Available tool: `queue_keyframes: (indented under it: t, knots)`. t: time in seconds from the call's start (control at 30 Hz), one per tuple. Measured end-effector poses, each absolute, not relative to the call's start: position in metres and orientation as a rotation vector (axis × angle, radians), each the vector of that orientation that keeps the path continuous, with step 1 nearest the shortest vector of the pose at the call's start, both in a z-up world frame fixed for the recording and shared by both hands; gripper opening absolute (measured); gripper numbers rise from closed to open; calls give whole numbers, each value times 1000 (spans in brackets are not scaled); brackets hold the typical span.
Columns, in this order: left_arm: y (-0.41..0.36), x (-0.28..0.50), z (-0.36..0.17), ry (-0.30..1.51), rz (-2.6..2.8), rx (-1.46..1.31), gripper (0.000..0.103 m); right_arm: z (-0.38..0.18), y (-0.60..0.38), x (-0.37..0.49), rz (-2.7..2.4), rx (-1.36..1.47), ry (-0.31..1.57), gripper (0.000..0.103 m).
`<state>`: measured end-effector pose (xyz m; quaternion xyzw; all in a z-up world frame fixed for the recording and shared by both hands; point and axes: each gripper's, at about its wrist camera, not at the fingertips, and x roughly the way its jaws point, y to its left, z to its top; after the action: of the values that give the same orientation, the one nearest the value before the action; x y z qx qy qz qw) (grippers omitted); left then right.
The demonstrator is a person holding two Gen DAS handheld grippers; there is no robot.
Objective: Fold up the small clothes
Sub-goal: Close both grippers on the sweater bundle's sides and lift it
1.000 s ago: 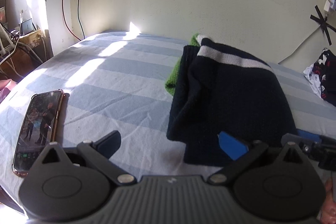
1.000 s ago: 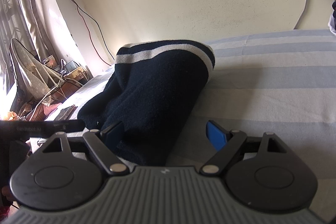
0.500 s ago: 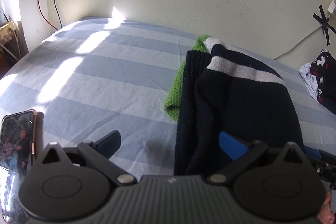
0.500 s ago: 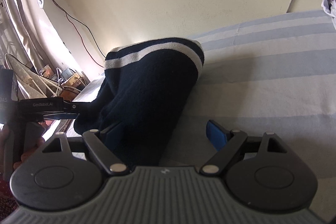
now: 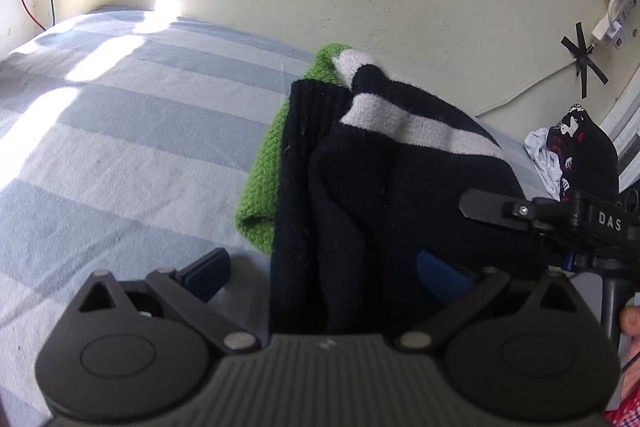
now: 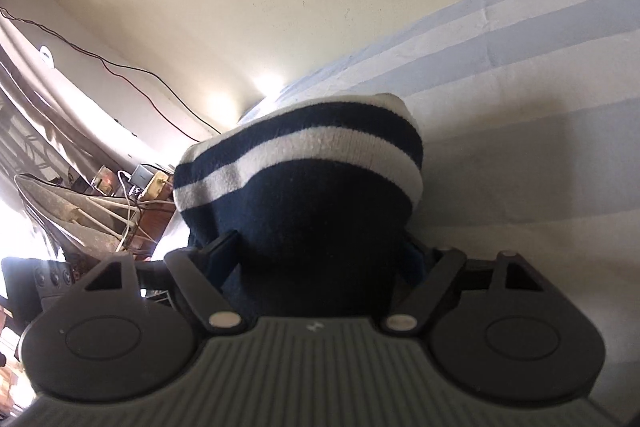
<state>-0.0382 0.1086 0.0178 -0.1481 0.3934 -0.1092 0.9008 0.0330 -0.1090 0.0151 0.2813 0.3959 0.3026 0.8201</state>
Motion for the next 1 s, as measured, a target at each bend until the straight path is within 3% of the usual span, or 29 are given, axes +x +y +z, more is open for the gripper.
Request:
queue_keyframes:
  t: [0.1, 0.3, 0.37, 0.53, 0.87, 1.0]
  knots:
    - [107, -31, 18, 799, -214, -311, 103, 17, -94, 39, 651, 551, 837, 81]
    - [91, -18, 18, 779, -185, -283, 101, 17, -92, 46, 659, 549, 863, 67]
    - [90, -18, 19, 779, -198, -301, 94, 17, -100, 46, 664, 571, 868, 62]
    - [100, -14, 44, 733, -206, -330, 61, 39, -97, 58, 716, 598, 844, 49]
    - [204, 13, 165, 477, -2, -330, 61, 139, 11, 137, 996, 638, 667, 48]
    - [244, 41, 186, 431, 129, -279, 63, 150, 69, 185, 1110, 705, 644, 48]
